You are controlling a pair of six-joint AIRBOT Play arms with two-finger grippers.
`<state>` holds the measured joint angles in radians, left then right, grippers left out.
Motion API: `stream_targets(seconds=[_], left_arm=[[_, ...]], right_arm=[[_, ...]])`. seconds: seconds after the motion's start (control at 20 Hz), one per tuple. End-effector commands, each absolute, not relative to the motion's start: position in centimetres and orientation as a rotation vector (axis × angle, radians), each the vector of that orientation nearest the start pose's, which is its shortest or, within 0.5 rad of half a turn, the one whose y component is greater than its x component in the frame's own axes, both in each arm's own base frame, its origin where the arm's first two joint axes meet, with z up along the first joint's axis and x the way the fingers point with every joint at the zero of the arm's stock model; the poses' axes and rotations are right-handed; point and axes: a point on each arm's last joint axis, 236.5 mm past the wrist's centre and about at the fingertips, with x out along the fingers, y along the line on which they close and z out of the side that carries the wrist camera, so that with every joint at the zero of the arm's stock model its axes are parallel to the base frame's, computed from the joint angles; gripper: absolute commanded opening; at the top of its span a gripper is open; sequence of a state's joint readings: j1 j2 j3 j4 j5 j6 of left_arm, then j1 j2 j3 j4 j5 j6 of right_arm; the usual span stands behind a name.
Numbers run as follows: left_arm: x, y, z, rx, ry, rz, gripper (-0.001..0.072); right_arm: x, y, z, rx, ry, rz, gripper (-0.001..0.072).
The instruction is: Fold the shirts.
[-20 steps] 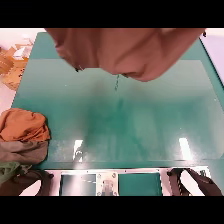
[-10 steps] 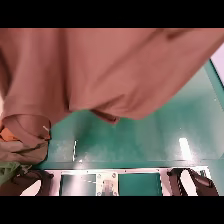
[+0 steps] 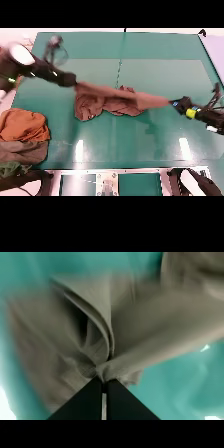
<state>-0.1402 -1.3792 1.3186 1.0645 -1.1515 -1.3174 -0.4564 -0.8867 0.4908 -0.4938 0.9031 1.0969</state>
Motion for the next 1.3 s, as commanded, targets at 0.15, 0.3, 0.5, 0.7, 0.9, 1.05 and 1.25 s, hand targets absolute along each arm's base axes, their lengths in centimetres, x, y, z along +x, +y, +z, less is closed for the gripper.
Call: stream_targets(seconds=[0.15, 0.3, 0.5, 0.7, 0.9, 1.05, 1.25], left_arm=[[35.1, -20.7, -2.7, -0.411, 1.473, -0.703, 0.0683], [34.7, -20.4, -0.2, -0.382, 1.495, -0.766, 0.0686], [36.6, -18.3, 1.5, -0.411, 1.466, -0.719, 0.0686], [37.0, -16.9, -2.4, -0.44, 1.464, -0.595, 0.0686], [40.0, -17.1, -3.9, -0.515, 1.328, -0.516, 0.0686], [41.5, -18.4, -3.4, -0.549, 1.258, -0.54, 0.0686], [40.9, -21.8, -4.7, -0.493, 1.26, -0.589, 0.0512]], right_arm=[[34.8, 0.7, -4.1, 0.925, 0.914, 0.105, 0.0013], [36.7, 0.4, -0.8, 0.882, 0.863, 0.161, 0.0014], [37.5, 0.5, 1.8, 0.846, 0.842, 0.221, 0.0082], [36.1, 1.1, 0.4, 0.818, 0.915, 0.237, 0.0372], [34.5, 1.8, -1.7, 0.831, 0.987, 0.223, 0.0472], [34.5, 3.7, -2.9, 0.827, 1.036, 0.26, 0.0471], [32.6, 6.4, -6.7, 0.827, 1.216, 0.27, 0.0471]])
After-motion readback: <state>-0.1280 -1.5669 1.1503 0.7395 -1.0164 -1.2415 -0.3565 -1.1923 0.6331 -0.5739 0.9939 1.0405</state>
